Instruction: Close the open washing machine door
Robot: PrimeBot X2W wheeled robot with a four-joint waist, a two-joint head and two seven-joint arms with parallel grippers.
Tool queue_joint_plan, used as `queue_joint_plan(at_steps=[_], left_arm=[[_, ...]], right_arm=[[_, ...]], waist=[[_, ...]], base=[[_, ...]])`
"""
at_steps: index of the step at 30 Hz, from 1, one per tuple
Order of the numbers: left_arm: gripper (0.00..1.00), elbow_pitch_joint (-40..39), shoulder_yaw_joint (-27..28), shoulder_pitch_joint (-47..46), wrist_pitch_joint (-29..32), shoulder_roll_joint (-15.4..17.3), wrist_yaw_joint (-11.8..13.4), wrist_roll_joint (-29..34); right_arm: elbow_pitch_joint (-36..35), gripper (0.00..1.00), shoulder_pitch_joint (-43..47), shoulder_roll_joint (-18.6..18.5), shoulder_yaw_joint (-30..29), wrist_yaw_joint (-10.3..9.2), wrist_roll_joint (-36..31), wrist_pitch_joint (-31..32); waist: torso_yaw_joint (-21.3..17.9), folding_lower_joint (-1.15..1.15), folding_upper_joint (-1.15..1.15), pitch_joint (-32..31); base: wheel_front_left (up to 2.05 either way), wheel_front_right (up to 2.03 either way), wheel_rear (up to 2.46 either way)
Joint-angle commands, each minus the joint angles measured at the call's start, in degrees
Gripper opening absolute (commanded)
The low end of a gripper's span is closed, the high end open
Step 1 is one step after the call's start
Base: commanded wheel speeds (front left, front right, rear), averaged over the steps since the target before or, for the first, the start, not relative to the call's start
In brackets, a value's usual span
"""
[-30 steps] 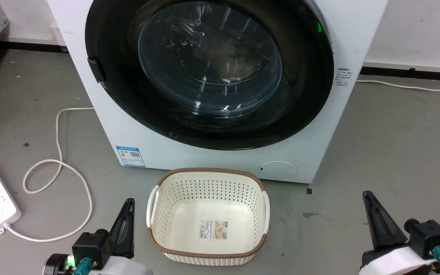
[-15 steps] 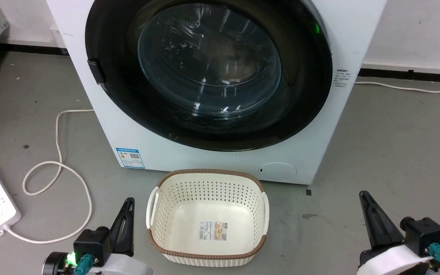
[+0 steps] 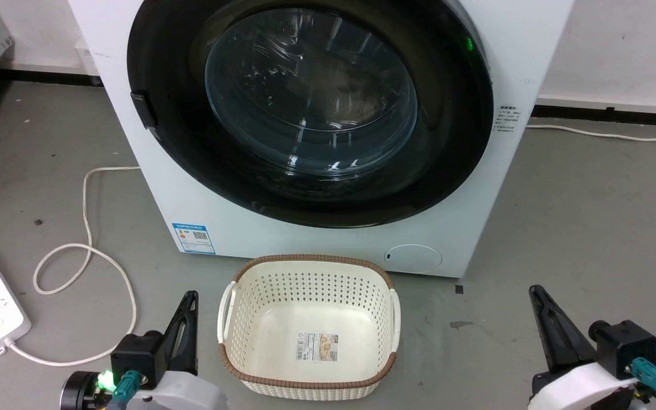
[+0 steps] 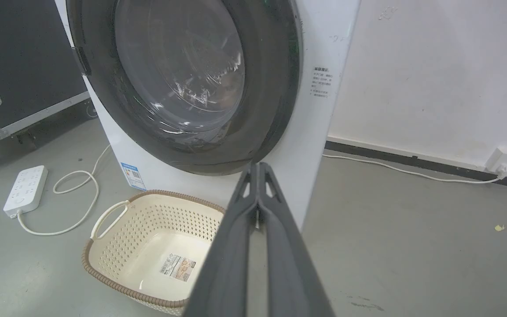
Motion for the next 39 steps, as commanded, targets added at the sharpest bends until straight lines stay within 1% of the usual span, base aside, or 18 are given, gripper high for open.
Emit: queue_joint_plan(at_steps=[1, 39], left_arm=[[0.00, -0.33, 0.23, -0.61, 0.36, 0.02, 0.40, 0.46], [0.00, -1.84, 0.66, -1.42, 5.16, 0.03, 2.38, 2.52]], right_arm=[[-0.54, 0.00, -0.52, 0.19, 0.13, -0.02, -0.31, 0.49], [-2.62, 0.00, -0.80, 0.28, 1.74, -0.04, -1.46, 5.31]], waist=[[-0.01, 0.00, 0.00, -0.03], [-0.37, 0.00, 0.00, -0.95]], base=[[0.00, 0.00, 0.00], [0.00, 0.00, 0.00]])
